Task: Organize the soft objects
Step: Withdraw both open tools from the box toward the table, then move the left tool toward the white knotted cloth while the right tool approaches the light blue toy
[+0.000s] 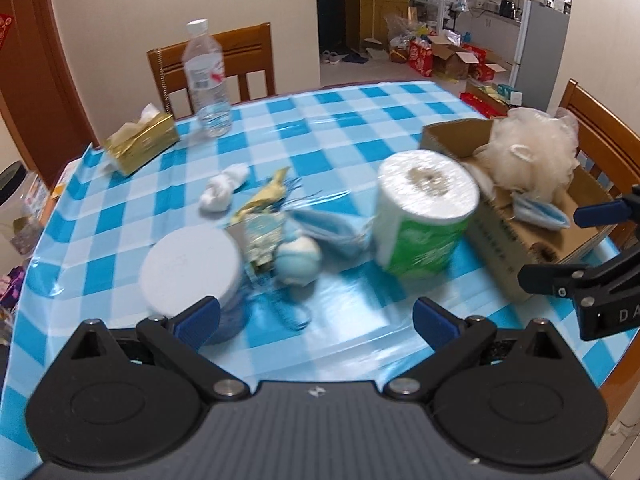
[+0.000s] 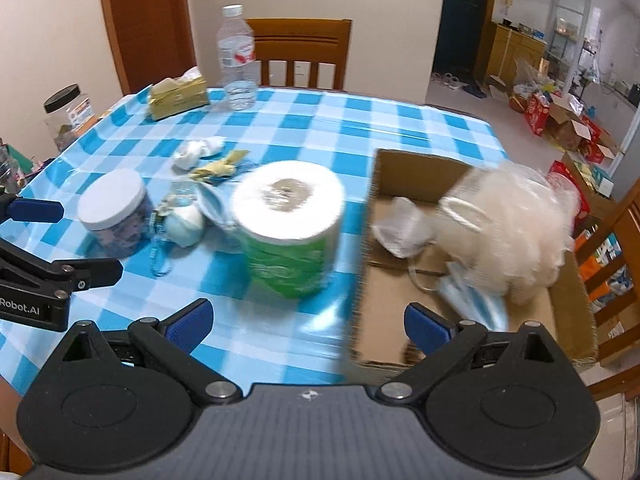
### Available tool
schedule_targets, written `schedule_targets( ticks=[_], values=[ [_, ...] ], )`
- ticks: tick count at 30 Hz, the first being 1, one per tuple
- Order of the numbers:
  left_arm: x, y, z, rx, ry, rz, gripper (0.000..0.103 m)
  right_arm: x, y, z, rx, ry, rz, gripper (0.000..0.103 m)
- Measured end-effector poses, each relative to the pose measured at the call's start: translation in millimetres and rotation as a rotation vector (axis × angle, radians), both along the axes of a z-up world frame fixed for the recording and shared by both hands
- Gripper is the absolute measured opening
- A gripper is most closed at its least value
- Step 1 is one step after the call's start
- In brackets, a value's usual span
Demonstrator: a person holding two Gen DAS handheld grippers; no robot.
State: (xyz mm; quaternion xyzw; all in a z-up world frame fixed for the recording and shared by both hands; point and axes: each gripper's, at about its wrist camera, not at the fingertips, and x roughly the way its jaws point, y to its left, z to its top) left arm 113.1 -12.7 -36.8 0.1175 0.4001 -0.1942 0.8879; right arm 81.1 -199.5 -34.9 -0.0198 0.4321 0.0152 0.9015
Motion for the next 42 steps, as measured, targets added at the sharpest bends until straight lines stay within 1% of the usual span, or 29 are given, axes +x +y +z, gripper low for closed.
schedule_targets(
  ticks=[5, 9, 15, 19, 21, 24, 27, 30, 35, 37, 41, 42],
  values=[
    [6.6, 34.8, -4.5, 0.008, 0.008, 0.000, 0.102, 10.1, 38.8, -4.6, -0.001, 0.012, 0.009, 0.103],
    [11.2, 62.4, -8.2, 0.012, 0.000, -0.005, 0.102, 18.8, 68.7, -11.4, -0.024, 0.024, 0.026, 0.103],
    [22.9, 95.3, -15.0, 0.004, 0.022, 0.035, 0.102, 32.3, 104.3, -18.9, -0.045, 0.033, 0.086, 0.102],
    [28.8, 107.4, -21.8, -0.006, 0.050, 0.061, 0.102, 46.2, 119.3, -25.8, -0.047, 0.047, 0.131, 0.100],
    [30.3, 110.3, -25.4, -0.006, 0.058, 0.073, 0.102, 52.8, 125.7, -31.0, -0.047, 0.049, 0.161, 0.096],
    [33.2, 114.3, -30.7, -0.010, 0.084, 0.097, 0.102, 63.4, 132.9, -40.7, -0.048, 0.062, 0.209, 0.092],
    [35.5, 116.4, -33.5, -0.013, 0.101, 0.107, 0.102, 73.5, 137.7, -49.3, -0.047, 0.072, 0.237, 0.085],
    [40.4, 117.2, -34.1, -0.011, 0.111, 0.117, 0.102, 81.6, 139.8, -54.3, -0.047, 0.061, 0.256, 0.084],
    [56.3, 110.8, -27.2, 0.019, 0.098, 0.074, 0.102, 94.9, 139.6, -65.8, -0.062, 0.043, 0.245, 0.079],
    [65.7, 106.5, -23.0, 0.036, 0.102, 0.034, 0.102, 98.4, 139.6, -71.2, -0.058, 0.040, 0.242, 0.077],
    [84.6, 94.0, -13.3, 0.073, 0.098, -0.053, 0.102, 104.0, 139.5, -80.4, -0.047, 0.030, 0.234, 0.068],
    [90.5, 90.5, -11.2, 0.078, 0.106, -0.074, 0.102, 105.4, 139.3, -82.0, -0.040, 0.026, 0.232, 0.068]
  ],
)
